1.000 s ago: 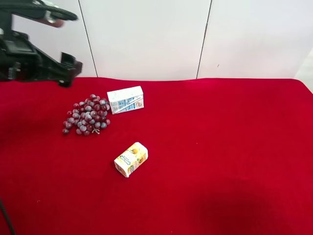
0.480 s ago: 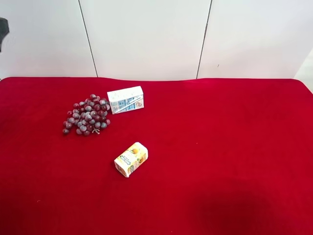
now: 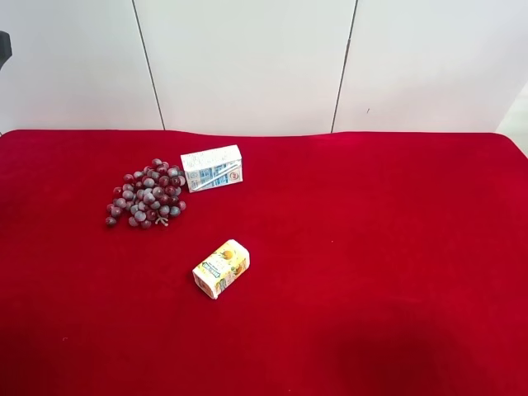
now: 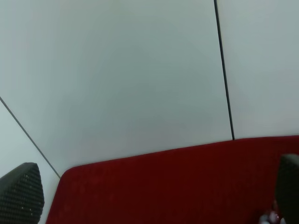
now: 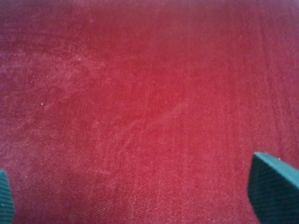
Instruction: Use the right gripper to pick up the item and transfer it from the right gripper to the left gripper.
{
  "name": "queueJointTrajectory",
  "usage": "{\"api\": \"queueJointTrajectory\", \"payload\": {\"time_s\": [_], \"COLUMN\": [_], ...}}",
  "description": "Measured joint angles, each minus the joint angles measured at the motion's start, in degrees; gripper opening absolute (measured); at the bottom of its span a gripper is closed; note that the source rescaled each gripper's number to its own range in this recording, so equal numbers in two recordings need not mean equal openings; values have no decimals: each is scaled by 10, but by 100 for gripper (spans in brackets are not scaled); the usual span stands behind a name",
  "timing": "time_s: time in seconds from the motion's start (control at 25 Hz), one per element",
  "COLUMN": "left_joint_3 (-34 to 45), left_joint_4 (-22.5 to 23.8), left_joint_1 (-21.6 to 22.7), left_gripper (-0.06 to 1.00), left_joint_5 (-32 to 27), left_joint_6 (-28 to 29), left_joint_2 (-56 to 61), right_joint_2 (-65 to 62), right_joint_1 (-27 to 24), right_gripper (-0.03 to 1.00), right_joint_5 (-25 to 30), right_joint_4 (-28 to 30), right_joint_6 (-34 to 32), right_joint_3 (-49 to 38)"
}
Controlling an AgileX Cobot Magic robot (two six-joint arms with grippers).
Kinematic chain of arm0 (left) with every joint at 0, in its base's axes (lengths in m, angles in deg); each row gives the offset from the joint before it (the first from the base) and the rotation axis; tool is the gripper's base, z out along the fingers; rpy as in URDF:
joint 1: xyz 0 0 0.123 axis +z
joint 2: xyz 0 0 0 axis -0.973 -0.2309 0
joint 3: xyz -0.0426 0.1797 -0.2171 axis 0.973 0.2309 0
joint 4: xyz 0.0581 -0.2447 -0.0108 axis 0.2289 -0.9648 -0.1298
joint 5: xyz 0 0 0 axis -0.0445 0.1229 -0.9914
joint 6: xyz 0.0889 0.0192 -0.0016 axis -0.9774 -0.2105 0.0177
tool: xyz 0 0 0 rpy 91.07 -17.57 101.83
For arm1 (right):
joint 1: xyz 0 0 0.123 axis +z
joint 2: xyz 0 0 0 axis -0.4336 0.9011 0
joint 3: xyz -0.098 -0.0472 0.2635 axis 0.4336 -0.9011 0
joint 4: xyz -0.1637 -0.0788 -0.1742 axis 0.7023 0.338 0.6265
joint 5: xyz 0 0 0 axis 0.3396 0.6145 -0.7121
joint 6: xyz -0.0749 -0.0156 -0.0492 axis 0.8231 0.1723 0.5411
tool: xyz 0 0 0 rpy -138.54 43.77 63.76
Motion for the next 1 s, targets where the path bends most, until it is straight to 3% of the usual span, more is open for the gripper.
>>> {"api": "queueJointTrajectory", "payload": {"time_s": [0.52, 0.8, 0.84, 0.92, 1.0], "left_joint_3": [0, 0, 3, 19, 43], "left_joint_4": [0, 0, 13, 83, 205], "left_joint_1": [0, 0, 0, 0, 0], "left_gripper": [100, 100, 100, 100, 100], "left_joint_5": [-29, -33, -35, -47, -67], "left_joint_6": [20, 141, 168, 250, 386], "left_joint_2": [0, -4, -5, -7, -7], "right_joint_2": [0, 0, 0, 0, 0], "right_joint_1": [0, 0, 0, 0, 0], "right_gripper": [99, 99, 99, 99, 99], "right_joint_5": [0, 0, 0, 0, 0], "right_joint_4": [0, 0, 0, 0, 0], "right_joint_6": [0, 0, 0, 0, 0], "right_joint_3": [0, 0, 0, 0, 0]}}
